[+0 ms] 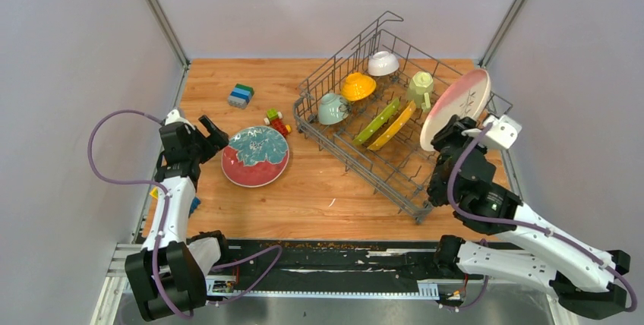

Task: Load the mixed dishes into the dish rack
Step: Pick up the plate at the center of the board, then insert the plate into the dish rack.

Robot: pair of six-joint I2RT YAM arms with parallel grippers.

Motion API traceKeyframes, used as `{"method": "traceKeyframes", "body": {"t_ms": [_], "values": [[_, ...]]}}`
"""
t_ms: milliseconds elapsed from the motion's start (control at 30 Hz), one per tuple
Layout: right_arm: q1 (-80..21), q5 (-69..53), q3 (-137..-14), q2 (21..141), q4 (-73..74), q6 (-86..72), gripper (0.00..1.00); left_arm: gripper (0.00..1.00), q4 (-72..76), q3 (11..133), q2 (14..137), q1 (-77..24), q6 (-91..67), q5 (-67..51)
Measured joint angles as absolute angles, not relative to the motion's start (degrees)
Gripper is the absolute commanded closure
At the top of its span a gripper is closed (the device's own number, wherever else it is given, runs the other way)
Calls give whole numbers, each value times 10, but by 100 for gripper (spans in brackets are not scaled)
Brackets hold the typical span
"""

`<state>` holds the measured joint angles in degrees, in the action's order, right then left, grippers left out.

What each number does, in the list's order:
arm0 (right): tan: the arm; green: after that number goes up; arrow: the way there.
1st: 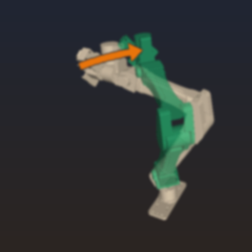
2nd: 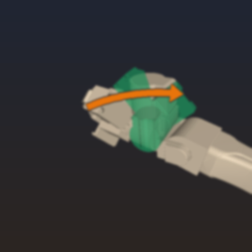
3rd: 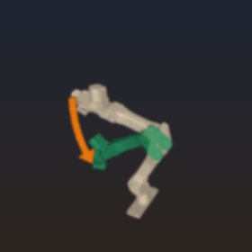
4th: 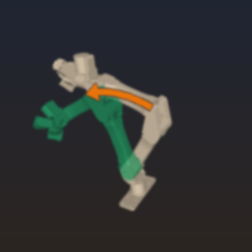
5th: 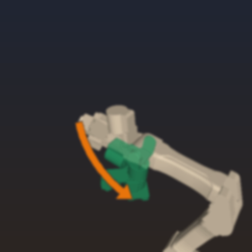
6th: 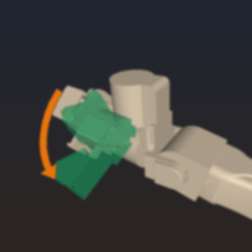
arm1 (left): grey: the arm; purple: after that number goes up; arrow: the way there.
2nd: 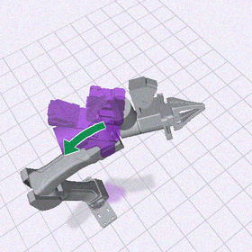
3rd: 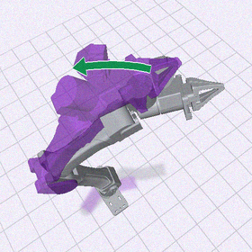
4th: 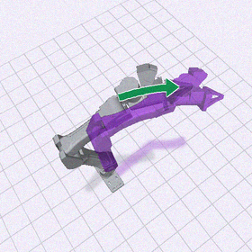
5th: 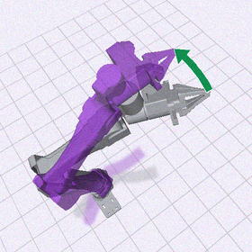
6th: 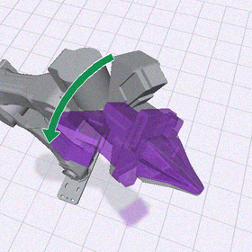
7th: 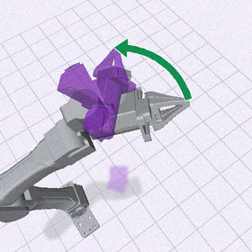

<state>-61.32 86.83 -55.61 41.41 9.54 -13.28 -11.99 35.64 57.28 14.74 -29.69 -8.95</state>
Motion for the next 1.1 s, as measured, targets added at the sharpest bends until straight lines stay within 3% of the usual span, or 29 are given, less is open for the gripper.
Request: {"method": "traceKeyframes", "body": {"t_ms": [467, 867, 967, 1100], "values": [[-614, 882, -498, 452, -133, 95, 100, 0, -121, 356, 575, 147, -297, -92], [-617, 879, -454, 454, -229, 192, 100, 0, -117, 356, 580, 147, -299, -106], [-629, 845, -467, 434, -110, 94, 100, 0, -117, 356, 580, 147, -299, -109], [-614, 728, -586, 429, 251, -257, 100, 0, -118, 356, 580, 147, -299, -111]]}}
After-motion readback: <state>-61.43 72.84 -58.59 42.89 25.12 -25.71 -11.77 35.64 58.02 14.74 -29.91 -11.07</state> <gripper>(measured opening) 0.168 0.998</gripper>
